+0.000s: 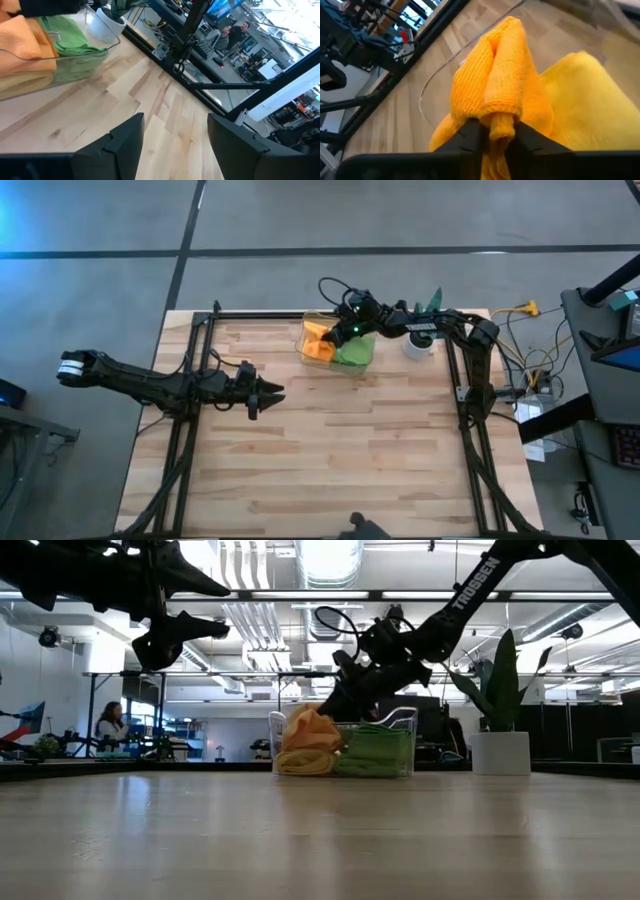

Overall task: Fold microfiber towels
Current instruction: Put the folded orange microfiber towel into the transparent bin

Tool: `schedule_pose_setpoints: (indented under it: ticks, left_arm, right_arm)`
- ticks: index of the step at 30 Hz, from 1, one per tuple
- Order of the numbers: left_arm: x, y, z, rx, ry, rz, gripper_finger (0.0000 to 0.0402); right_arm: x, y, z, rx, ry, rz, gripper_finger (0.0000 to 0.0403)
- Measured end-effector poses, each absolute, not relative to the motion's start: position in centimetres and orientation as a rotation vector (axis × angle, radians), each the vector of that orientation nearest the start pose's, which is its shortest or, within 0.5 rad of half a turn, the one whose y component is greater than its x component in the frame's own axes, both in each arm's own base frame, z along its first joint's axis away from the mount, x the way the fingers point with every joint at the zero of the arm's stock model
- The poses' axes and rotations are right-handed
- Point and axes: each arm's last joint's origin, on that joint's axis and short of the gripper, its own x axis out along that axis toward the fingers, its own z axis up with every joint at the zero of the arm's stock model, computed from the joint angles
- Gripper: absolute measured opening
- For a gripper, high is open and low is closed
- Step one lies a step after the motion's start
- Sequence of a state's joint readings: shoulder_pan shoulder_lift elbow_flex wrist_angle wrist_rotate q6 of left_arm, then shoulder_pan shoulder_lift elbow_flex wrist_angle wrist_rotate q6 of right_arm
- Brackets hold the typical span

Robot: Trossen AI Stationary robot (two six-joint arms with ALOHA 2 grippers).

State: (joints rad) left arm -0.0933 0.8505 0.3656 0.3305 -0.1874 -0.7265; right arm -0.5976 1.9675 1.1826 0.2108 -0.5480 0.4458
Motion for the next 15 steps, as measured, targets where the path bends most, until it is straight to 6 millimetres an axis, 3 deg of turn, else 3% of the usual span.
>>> schedule_pose_setpoints:
  ticks: [7, 15]
  left_arm:
    - [18.5, -1.3, 22.6, -0.706, 0.121, 0.12, 0.0202]
    - [18.5, -1.3, 22.6, -0.708, 0.126, 0.108, 0.0202]
  right_arm:
    - [35.7, -22.5, 18.9, 0.683, 0.41, -0.141, 0.0121]
    - [35.3, -22.6, 21.0, 0.553, 0.534, -0.203, 0.013]
